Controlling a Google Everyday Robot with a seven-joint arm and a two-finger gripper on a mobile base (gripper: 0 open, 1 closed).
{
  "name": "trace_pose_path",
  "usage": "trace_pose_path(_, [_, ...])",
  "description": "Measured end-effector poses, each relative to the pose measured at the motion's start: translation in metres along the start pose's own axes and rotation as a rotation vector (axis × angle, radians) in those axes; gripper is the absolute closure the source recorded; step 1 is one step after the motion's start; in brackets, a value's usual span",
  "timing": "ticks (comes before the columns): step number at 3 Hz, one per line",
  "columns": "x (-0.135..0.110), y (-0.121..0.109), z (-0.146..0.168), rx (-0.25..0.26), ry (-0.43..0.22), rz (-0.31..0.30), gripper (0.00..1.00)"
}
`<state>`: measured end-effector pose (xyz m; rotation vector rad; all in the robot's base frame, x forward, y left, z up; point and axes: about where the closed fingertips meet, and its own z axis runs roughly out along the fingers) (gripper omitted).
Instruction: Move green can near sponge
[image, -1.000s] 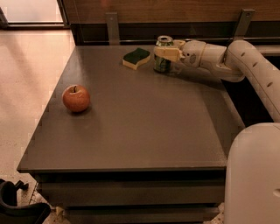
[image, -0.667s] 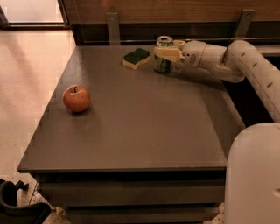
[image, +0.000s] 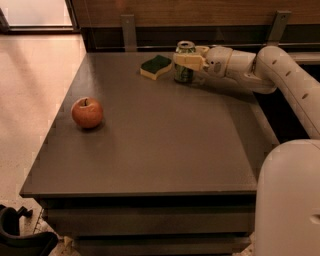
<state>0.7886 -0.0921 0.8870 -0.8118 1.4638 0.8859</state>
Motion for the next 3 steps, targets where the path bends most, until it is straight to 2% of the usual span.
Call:
trace_pose_path(1, [0.0,0.0014,0.0031,-0.005,-0.001,0.001,0.15])
trace_pose_path(2, [0.0001,0.003,0.0064,-0.01,-0.001,0.001,0.0])
trace_pose_path(3, [0.0001,0.003,0.0064,-0.01,-0.001,0.001,0.0])
